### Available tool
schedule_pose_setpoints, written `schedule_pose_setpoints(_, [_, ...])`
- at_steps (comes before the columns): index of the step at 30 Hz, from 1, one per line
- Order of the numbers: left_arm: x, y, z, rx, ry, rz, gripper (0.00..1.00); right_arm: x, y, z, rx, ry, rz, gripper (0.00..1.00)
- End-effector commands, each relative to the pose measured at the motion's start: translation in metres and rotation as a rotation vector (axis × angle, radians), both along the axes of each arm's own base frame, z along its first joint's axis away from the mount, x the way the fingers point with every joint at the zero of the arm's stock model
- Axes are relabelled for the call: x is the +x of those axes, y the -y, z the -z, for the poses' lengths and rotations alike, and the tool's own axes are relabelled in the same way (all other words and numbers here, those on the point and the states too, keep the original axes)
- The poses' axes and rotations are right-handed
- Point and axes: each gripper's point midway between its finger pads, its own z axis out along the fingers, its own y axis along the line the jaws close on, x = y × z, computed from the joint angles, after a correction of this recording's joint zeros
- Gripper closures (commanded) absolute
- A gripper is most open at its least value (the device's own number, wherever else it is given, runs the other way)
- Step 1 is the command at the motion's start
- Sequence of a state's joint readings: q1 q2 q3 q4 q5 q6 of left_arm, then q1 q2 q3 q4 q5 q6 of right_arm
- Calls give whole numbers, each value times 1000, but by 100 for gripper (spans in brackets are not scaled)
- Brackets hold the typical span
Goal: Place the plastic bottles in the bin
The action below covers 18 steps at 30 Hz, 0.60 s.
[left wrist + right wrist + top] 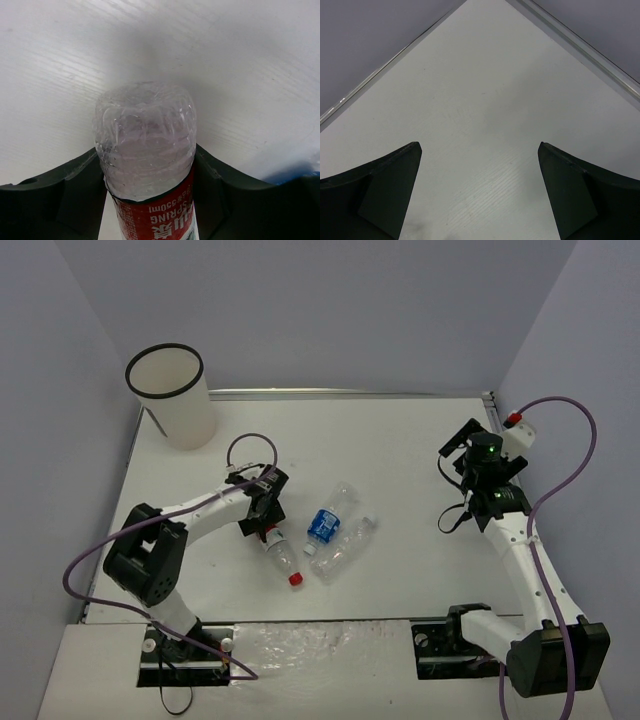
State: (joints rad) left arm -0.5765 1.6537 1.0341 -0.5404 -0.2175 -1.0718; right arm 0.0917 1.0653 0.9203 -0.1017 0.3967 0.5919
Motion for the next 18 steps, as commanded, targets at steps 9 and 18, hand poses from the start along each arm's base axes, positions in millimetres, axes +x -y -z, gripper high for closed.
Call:
schedule_pose_setpoints(9, [83, -103, -237, 171, 579, -134, 89, 10, -6, -52, -27, 170, -59, 0])
schedule_pose_setpoints(18, [144, -199, -409, 284, 1059, -332, 88, 59, -63, -72, 19, 235, -298, 0])
